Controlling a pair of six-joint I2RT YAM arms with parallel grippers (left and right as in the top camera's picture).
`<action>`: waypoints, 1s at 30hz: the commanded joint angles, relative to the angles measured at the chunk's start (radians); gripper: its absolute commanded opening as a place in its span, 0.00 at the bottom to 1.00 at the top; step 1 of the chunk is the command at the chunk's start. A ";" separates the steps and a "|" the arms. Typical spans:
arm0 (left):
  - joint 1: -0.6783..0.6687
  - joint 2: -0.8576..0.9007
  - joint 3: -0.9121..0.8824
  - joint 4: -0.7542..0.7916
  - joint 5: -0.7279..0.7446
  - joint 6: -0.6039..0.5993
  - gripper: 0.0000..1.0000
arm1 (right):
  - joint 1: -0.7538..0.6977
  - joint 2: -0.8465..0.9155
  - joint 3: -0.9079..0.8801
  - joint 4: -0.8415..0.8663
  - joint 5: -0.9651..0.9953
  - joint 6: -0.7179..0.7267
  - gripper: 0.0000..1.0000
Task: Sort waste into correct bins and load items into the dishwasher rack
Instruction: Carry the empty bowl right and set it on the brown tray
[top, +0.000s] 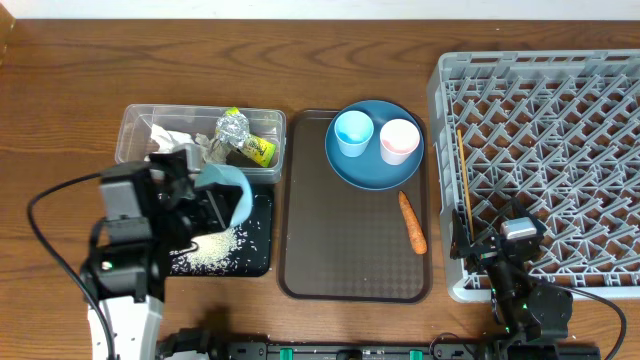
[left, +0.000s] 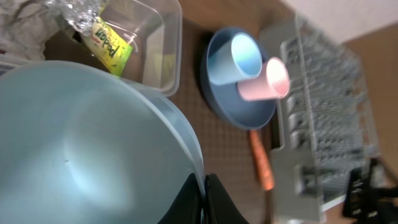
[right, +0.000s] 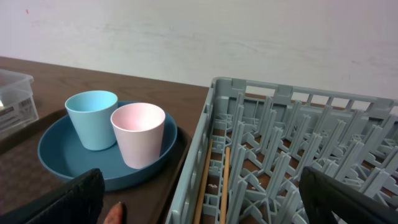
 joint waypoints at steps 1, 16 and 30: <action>-0.138 -0.028 0.023 0.000 -0.272 -0.005 0.06 | 0.005 -0.005 -0.002 -0.003 0.002 -0.009 0.99; -0.617 -0.019 0.023 -0.017 -0.748 -0.156 0.06 | 0.005 -0.005 -0.002 -0.003 0.002 -0.009 0.99; -0.952 0.201 0.022 0.005 -0.732 -0.310 0.06 | 0.005 -0.005 -0.002 -0.003 0.002 -0.009 0.99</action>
